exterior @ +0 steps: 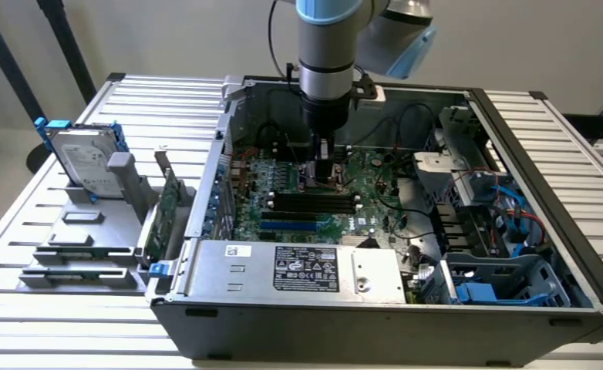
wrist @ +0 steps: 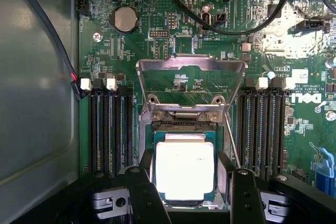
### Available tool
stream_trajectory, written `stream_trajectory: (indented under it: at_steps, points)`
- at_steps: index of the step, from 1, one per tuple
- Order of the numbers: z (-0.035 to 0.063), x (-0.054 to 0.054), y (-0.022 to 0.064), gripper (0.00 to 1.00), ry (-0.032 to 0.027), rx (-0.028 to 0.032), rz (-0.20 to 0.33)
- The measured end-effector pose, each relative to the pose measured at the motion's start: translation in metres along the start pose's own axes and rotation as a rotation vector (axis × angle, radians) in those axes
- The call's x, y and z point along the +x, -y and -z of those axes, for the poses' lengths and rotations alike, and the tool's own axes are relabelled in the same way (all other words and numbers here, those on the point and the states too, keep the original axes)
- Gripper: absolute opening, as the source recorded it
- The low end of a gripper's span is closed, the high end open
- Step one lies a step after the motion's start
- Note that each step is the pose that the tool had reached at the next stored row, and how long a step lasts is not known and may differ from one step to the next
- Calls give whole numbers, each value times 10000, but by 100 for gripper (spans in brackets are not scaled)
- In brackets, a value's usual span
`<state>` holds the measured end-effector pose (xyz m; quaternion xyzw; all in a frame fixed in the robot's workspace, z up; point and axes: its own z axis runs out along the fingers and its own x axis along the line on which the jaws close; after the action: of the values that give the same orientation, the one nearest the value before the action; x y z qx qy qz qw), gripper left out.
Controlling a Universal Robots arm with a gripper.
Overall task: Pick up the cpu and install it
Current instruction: 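Place the cpu into insertion slot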
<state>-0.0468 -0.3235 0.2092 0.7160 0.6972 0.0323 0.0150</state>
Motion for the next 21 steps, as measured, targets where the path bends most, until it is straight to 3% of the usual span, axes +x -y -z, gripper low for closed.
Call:
stream_trajectory:
  at_steps: [5,14,21]
  points:
    - [-30,21,2,55,61,-6,-210]
    - [-75,44,6,55,311,-19,-300]
    - [-91,51,6,55,328,-20,-300]
